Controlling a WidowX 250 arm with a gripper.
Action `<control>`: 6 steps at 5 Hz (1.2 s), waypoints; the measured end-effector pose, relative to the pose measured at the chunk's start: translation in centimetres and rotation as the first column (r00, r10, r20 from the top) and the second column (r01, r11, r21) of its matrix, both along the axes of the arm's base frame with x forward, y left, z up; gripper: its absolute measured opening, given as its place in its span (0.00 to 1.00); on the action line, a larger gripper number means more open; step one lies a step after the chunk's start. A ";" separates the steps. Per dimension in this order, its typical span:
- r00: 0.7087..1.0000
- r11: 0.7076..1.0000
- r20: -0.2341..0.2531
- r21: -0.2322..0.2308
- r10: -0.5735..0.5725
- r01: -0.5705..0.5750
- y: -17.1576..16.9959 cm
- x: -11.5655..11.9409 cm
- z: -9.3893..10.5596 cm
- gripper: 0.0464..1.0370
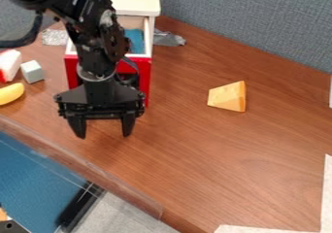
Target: Close the drawer
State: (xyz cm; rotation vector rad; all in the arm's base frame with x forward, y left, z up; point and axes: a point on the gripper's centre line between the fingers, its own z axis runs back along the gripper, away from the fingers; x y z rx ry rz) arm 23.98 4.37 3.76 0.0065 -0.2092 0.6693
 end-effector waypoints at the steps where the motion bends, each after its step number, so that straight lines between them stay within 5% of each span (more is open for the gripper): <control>1: 0.999 0.999 0.019 0.009 0.035 -0.035 1.5 1.9 0.3 0.96; 6: 0.984 0.988 0.126 0.077 0.127 -0.137 6.6 8.5 1.9 0.96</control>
